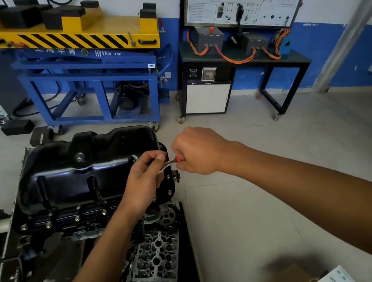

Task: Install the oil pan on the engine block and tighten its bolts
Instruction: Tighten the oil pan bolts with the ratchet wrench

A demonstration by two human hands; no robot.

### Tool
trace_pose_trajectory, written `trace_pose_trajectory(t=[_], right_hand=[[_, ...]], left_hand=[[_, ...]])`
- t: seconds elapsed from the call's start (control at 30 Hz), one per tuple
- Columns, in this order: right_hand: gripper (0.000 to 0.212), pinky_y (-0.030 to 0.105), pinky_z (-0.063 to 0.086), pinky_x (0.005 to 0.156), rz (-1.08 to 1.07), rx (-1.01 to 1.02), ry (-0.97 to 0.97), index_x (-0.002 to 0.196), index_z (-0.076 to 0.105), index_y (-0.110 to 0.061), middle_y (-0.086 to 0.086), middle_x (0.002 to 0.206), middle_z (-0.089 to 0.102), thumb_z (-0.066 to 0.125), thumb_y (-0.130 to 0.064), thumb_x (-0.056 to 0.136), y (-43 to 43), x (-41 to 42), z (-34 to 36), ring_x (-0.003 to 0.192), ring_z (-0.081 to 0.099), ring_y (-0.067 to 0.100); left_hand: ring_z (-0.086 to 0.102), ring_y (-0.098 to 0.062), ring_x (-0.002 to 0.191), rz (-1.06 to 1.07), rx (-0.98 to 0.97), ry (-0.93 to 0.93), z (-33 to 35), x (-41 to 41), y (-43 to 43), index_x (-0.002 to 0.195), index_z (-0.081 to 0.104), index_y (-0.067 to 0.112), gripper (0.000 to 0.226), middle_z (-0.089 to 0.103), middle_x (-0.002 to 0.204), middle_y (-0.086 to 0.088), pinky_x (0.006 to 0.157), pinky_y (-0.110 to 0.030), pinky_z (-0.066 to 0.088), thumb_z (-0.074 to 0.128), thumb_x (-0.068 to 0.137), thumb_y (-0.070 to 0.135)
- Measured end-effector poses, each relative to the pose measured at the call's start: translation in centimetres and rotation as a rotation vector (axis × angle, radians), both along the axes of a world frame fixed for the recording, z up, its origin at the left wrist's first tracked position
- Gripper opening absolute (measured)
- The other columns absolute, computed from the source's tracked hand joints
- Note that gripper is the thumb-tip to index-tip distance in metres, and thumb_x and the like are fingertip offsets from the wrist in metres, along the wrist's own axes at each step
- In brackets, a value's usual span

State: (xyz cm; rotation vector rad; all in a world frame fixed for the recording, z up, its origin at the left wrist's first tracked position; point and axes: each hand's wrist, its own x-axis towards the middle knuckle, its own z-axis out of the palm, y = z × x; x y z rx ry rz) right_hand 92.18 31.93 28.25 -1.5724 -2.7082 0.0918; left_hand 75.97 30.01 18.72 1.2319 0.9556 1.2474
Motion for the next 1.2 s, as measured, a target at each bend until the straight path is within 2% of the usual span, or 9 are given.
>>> trace_pose_trajectory(t=[0.13, 0.23, 0.3, 0.53, 0.67, 0.9, 0.97, 1.07, 1.2], right_hand=[[0.031, 0.035, 0.056, 0.060, 0.017, -0.215, 0.126, 0.065, 0.064, -0.011, 0.005, 0.061, 0.067, 0.073, -0.032, 0.086, -2.8, -0.6, 0.4, 0.058, 0.064, 0.018], [0.037, 0.013, 0.043, 0.048, 0.073, -0.395, 0.202, 0.059, 0.064, -0.010, 0.003, 0.053, 0.064, 0.074, -0.032, 0.087, -4.7, -1.8, 0.0, 0.044, 0.054, 0.009], [0.035, 0.012, 0.038, 0.046, 0.083, -0.408, 0.211, 0.063, 0.065, -0.010, 0.001, 0.057, 0.064, 0.075, -0.034, 0.086, -5.3, -2.5, -0.4, 0.045, 0.051, 0.007], [0.032, 0.015, 0.036, 0.050, 0.058, -0.487, 0.206, 0.063, 0.059, -0.018, -0.006, 0.063, 0.062, 0.079, -0.033, 0.083, -4.2, -2.2, 0.2, 0.051, 0.051, 0.004], [0.030, 0.019, 0.041, 0.052, 0.046, -0.505, 0.065, 0.065, 0.060, -0.018, -0.008, 0.063, 0.063, 0.083, -0.032, 0.079, -2.5, -1.4, 1.1, 0.053, 0.053, 0.004], [0.032, 0.031, 0.054, 0.068, -0.043, -0.276, -0.085, 0.061, 0.057, -0.024, -0.007, 0.079, 0.071, 0.085, -0.022, 0.076, 1.8, -0.1, 1.7, 0.076, 0.066, 0.011], [0.035, 0.037, 0.055, 0.073, -0.018, -0.141, -0.080, 0.060, 0.052, -0.025, -0.005, 0.073, 0.065, 0.080, -0.018, 0.079, 2.7, -0.5, 1.4, 0.074, 0.063, 0.016], [0.039, 0.044, 0.054, 0.083, 0.039, 0.044, -0.033, 0.060, 0.042, -0.024, -0.003, 0.065, 0.048, 0.069, -0.007, 0.083, 3.2, -1.2, 0.2, 0.073, 0.057, 0.026], [0.029, 0.035, 0.040, 0.058, 0.062, 0.074, 0.083, 0.067, 0.047, -0.019, 0.000, 0.069, 0.053, 0.065, -0.008, 0.086, 2.9, -0.4, -1.1, 0.070, 0.051, 0.024]], left_hand=[[0.042, -0.008, 0.054, 0.113, -0.030, -0.023, -0.4, -0.3, 0.4, 0.092, 0.068, 0.021, 0.025, 0.049, 0.061, 0.005, 0.052, -0.024, 0.036, 0.047, 0.105, 0.019], [0.046, -0.026, 0.068, 0.083, 0.031, 0.007, -0.2, 0.2, 0.4, 0.091, 0.068, 0.015, 0.026, 0.050, 0.072, -0.022, 0.066, -0.038, 0.040, 0.046, 0.104, 0.017], [0.047, -0.030, 0.077, 0.033, 0.063, 0.016, 0.1, 0.3, 0.2, 0.089, 0.068, 0.014, 0.025, 0.050, 0.083, -0.035, 0.074, -0.044, 0.040, 0.048, 0.099, 0.024], [0.046, -0.025, 0.078, 0.004, 0.026, 0.004, 0.3, -0.1, 0.6, 0.080, 0.069, 0.027, 0.028, 0.055, 0.084, -0.014, 0.073, -0.037, 0.043, 0.045, 0.093, 0.028], [0.045, -0.029, 0.074, -0.068, -0.021, -0.031, 0.1, -0.4, 0.9, 0.092, 0.069, 0.018, 0.027, 0.052, 0.083, -0.023, 0.063, -0.033, 0.041, 0.044, 0.095, 0.029], [0.036, -0.012, 0.054, -0.136, -0.023, 0.049, -0.3, -0.1, 0.6, 0.112, 0.068, 0.022, 0.028, 0.045, 0.061, 0.000, 0.052, -0.024, 0.030, 0.043, 0.100, 0.028], [0.037, -0.003, 0.047, -0.150, -0.051, 0.032, -0.2, 0.5, 0.6, 0.122, 0.061, 0.018, 0.027, 0.046, 0.055, 0.014, 0.049, -0.017, 0.033, 0.042, 0.103, 0.022], [0.034, -0.003, 0.044, -0.137, -0.086, -0.016, 0.2, 0.6, 0.9, 0.129, 0.058, 0.018, 0.032, 0.041, 0.052, 0.013, 0.046, -0.016, 0.030, 0.046, 0.099, 0.026], [0.029, -0.009, 0.047, -0.104, -0.083, -0.039, 0.2, -0.1, 1.0, 0.128, 0.059, 0.016, 0.031, 0.035, 0.053, 0.006, 0.054, -0.035, 0.016, 0.051, 0.100, 0.027]])
